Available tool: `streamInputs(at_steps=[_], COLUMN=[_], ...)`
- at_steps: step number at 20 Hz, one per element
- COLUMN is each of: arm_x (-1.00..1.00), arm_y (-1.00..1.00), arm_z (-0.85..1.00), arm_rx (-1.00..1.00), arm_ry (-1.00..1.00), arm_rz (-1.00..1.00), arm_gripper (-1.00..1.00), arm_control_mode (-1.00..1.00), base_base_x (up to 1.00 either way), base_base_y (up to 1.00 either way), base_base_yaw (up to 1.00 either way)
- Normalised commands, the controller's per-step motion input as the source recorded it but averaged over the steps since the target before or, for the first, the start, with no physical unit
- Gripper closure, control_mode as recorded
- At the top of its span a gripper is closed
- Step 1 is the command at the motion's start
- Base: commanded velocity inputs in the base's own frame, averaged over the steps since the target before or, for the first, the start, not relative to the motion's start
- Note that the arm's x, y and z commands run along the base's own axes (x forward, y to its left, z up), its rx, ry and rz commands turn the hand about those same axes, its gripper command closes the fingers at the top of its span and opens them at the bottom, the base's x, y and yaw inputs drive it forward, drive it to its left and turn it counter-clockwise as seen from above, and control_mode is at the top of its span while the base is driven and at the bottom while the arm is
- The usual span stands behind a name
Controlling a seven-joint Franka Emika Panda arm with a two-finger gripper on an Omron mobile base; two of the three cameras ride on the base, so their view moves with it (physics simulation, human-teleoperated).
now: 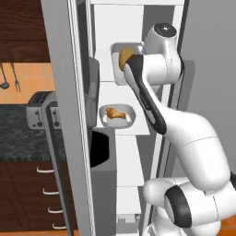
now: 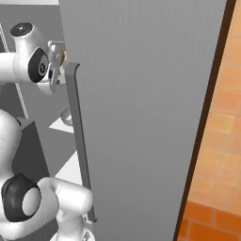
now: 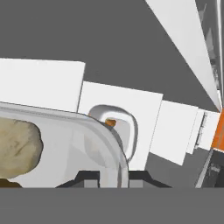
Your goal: Take the meat container that has the chicken drumstick and place it on the second highest rack of the freezer. Then take the vegetable container that has the garlic and potato and place it on the highest rack of the freezer.
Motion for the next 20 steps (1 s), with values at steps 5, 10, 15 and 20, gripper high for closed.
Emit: streamInputs(at_steps=[5,10,15,20], arm_x=[0.92,0.88,0.71,0.20], arm_y=[0.07,0.03,0.00,0.00], arm_z=[-0.03,-0.12,-0.20,-0.25], arm_rx=[0.00,0.00,0.00,-0.01], arm_ry=[0.00,0.00,0.00,-0.06], arm_rz=[-0.13,-0.12,-0.05,-0.02], arm_gripper=[1.00,1.00,1.00,-1.00], arm_control_mode=[-1.00,-1.00,-1.00,-1.00], base_base_x=[0.00,0.00,0.00,0.00], base_base_y=[0.00,0.00,0.00,0.00], base_base_yaw=[0.00,0.00,0.00,0.00])
